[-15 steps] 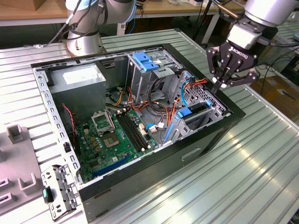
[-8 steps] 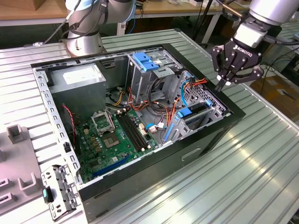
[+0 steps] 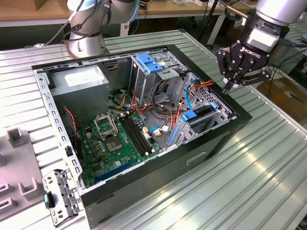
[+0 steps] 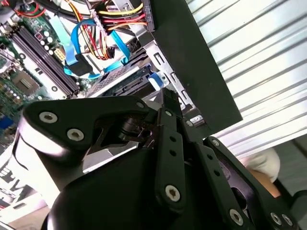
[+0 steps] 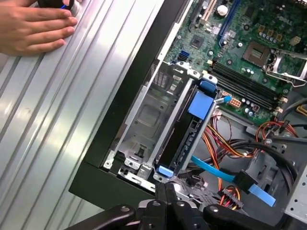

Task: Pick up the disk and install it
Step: 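Insert the first disk wire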

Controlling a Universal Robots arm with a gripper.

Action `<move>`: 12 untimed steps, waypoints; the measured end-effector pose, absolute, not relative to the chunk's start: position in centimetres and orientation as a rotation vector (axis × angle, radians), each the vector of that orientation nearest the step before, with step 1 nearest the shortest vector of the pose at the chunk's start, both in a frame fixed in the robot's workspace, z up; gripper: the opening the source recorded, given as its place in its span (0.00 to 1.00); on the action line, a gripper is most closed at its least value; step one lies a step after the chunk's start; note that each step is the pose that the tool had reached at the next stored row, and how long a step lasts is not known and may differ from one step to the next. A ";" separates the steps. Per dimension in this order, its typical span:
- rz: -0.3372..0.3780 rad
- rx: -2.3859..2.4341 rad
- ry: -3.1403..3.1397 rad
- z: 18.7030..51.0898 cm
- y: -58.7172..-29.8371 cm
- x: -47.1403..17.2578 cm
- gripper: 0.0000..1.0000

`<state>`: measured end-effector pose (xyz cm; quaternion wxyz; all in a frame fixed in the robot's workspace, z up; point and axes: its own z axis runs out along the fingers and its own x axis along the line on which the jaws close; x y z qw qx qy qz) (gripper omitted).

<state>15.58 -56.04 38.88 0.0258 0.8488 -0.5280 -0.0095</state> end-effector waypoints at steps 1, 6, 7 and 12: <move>-0.029 2.627 -1.626 38.9 -55.9 15.6 0.11; -0.029 2.646 -1.595 38.9 -55.0 15.8 0.11; -0.028 2.649 -1.591 38.9 -54.8 15.9 0.11; -0.028 2.663 -1.567 38.9 -53.8 16.1 0.11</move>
